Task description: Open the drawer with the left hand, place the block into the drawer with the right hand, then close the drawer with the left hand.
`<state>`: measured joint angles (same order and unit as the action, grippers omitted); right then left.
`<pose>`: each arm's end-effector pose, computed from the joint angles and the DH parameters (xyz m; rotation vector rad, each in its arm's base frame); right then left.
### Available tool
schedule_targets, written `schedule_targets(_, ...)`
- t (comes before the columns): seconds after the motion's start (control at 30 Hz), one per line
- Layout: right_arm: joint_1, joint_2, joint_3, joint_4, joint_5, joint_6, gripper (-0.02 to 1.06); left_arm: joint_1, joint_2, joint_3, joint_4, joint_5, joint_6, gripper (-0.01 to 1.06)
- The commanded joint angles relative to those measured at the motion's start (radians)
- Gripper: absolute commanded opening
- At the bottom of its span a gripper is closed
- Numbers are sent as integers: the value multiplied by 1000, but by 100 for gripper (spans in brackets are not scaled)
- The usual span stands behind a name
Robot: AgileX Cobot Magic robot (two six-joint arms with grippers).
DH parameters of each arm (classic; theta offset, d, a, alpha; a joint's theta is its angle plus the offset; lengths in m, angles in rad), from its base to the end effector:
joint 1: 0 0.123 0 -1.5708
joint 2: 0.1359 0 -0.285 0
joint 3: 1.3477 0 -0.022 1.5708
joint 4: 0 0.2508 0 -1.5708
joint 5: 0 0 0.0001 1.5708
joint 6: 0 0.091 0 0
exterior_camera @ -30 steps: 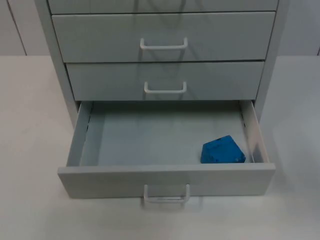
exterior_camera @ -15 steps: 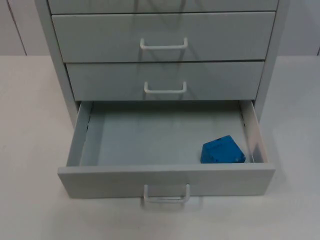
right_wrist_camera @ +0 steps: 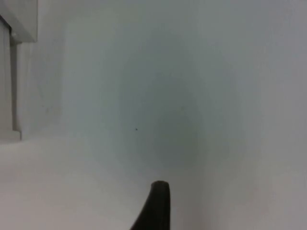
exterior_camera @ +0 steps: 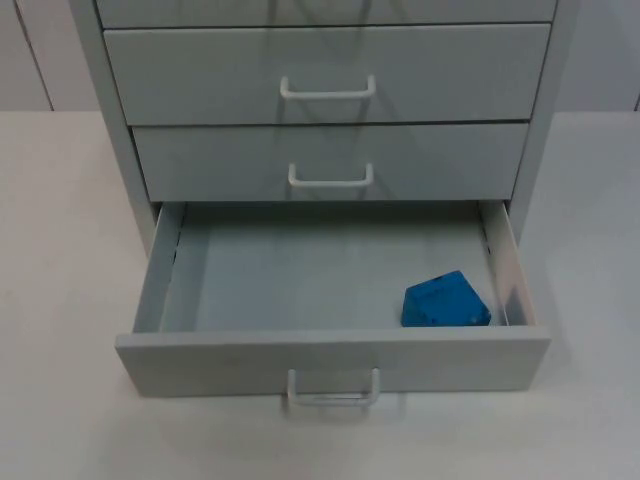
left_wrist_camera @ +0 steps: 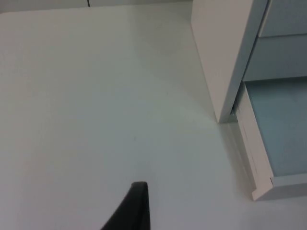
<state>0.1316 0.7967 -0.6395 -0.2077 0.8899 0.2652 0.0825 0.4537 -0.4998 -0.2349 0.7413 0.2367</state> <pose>0.1349 0.0031 0.2832 0.0670 2.5038 -0.0939 0.0841 -0.0074 0.2862 0.0684 2.1568 -0.0874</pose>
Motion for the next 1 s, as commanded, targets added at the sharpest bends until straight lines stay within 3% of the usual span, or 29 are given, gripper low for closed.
schedule_targets(0.0, -6, -4, -3, 11, -22, -15, 76, -7, -5, 1, -16, -15, -5, 105)
schedule_targets(0.13, -6, -4, -3, 59, -61, -51, 76, -7, -5, 1, -15, -15, -7, 105)
schedule_targets(0.37, -6, 8, 7, 62, -72, -57, 76, -7, -3, 1, -38, -13, -7, 105)
schedule_targets(0.5, -6, 18, 7, 93, -70, -96, 76, -7, 7, 1, -46, -11, -69, 101)
schedule_targets(0.57, -6, 18, 7, 124, -75, -130, 76, -7, 30, 1, -55, -11, -69, 88)
schedule_targets(0.63, -6, 18, 7, 125, -80, -132, 76, -7, 65, -3, -71, -13, -69, 66)
schedule_targets(0.67, -6, 18, 7, 125, -80, -132, 76, -7, 65, -3, -71, -13, -69, 66)
schedule_targets(0.7, -6, 18, 7, 125, -84, -132, 76, -7, 80, -5, -81, -18, -64, 53)
schedule_targets(0.73, -6, 18, 7, 125, -88, -132, 76, -7, 110, -5, -119, -31, -20, 27)
schedule_targets(0.77, -6, 18, 7, 125, -94, -132, 76, -7, 121, -5, -145, -41, 17, 17)
schedule_targets(0.8, -6, 18, 7, 125, -96, -132, 76, -7, 153, -10, -205, -51, 127, 0)
schedule_targets(0.97, -6, 18, 7, 125, -102, -132, 76, -7, 288, -84, -391, 11, 312, 0)
